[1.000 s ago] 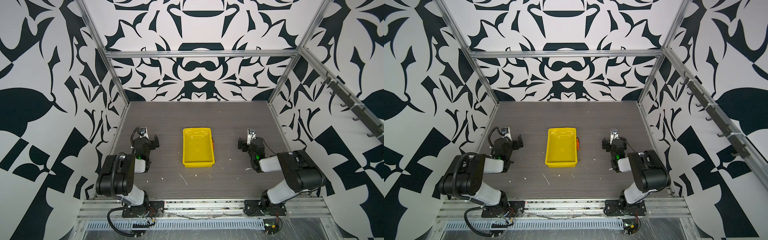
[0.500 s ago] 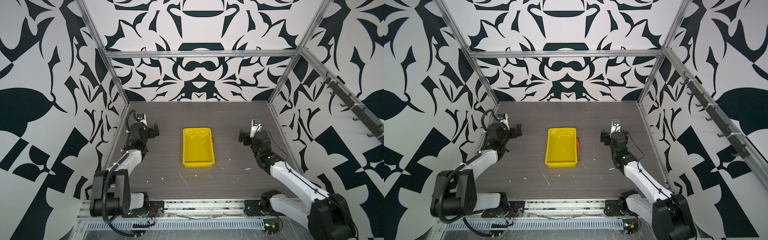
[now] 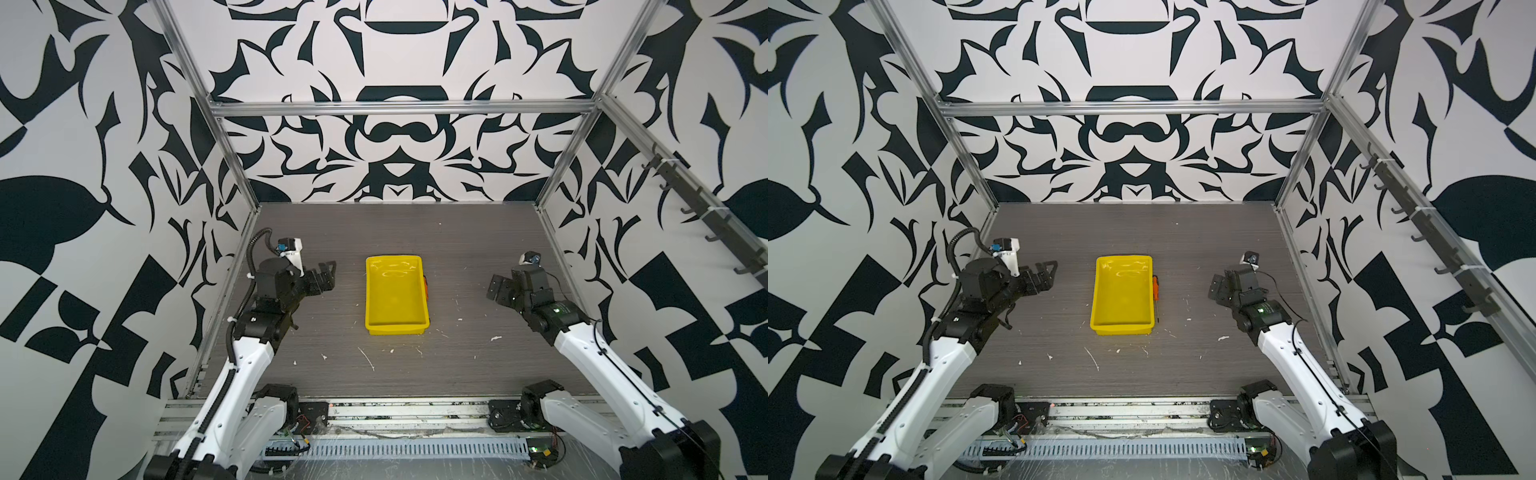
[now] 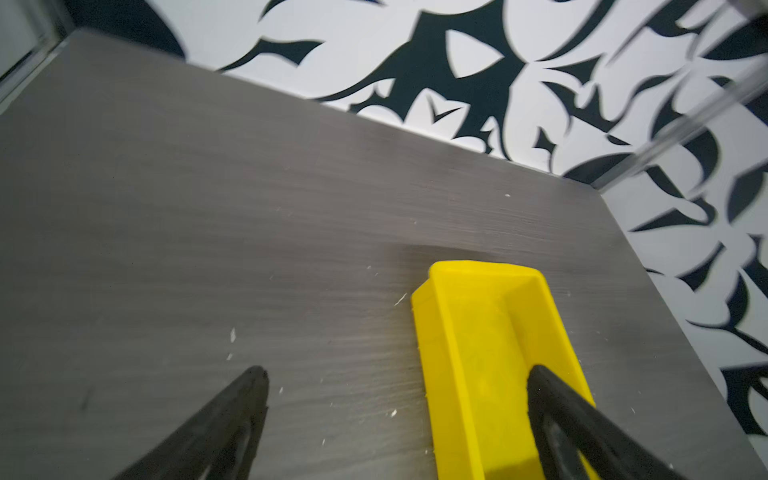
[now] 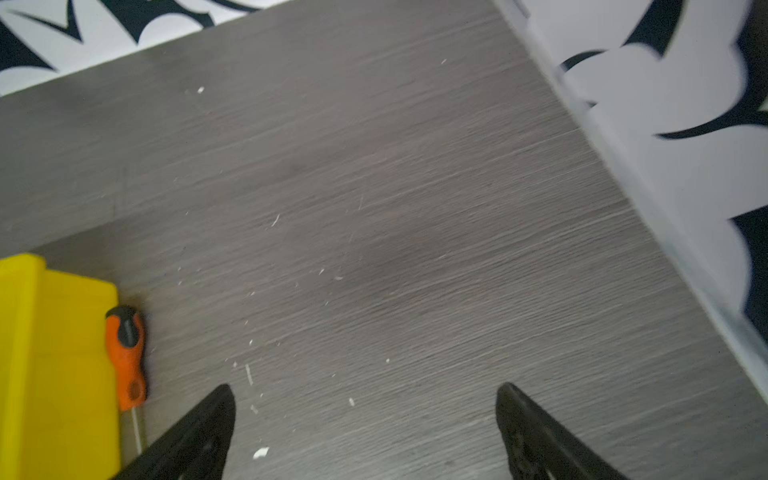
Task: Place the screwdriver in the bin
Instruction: 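Lower the right gripper onto the orange screwdriver handle and close it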
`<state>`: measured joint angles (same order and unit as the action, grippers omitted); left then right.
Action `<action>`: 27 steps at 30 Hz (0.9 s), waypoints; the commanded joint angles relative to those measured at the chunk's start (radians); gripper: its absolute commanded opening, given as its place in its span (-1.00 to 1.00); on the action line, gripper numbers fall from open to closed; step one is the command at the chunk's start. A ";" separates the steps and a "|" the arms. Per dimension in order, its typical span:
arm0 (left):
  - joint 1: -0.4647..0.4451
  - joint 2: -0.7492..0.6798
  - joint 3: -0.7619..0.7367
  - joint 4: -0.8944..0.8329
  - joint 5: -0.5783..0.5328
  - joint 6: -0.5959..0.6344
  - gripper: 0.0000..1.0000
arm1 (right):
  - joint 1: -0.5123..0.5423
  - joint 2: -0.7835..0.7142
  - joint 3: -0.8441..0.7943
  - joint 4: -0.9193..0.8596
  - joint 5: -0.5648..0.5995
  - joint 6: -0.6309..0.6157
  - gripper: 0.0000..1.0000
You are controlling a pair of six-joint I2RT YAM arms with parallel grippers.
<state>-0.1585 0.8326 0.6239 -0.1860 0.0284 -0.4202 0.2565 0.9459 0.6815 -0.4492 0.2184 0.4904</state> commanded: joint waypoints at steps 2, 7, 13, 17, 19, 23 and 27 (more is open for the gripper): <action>0.005 -0.029 -0.149 -0.129 -0.306 -0.225 1.00 | 0.003 0.029 -0.041 0.127 -0.297 -0.008 0.99; 0.008 -0.046 -0.181 -0.125 -0.373 -0.256 0.99 | 0.016 0.090 -0.058 0.159 -0.363 0.018 0.96; 0.008 -0.036 -0.188 -0.101 -0.315 -0.257 0.99 | 0.035 0.245 -0.051 0.273 -0.415 0.100 0.82; 0.009 -0.017 -0.183 -0.099 -0.323 -0.259 0.99 | 0.088 0.391 0.023 0.306 -0.436 0.109 0.74; 0.008 -0.007 -0.177 -0.105 -0.327 -0.259 0.99 | 0.118 0.460 0.067 0.301 -0.438 0.114 0.67; 0.007 0.006 -0.172 -0.107 -0.334 -0.261 0.99 | 0.199 0.577 0.148 0.294 -0.412 0.112 0.65; 0.008 0.001 -0.172 -0.112 -0.337 -0.261 0.99 | 0.263 0.669 0.222 0.284 -0.383 0.110 0.60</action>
<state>-0.1516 0.8371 0.4374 -0.2882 -0.2890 -0.6621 0.4870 1.5909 0.8471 -0.1780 -0.1890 0.5926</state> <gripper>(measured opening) 0.997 0.806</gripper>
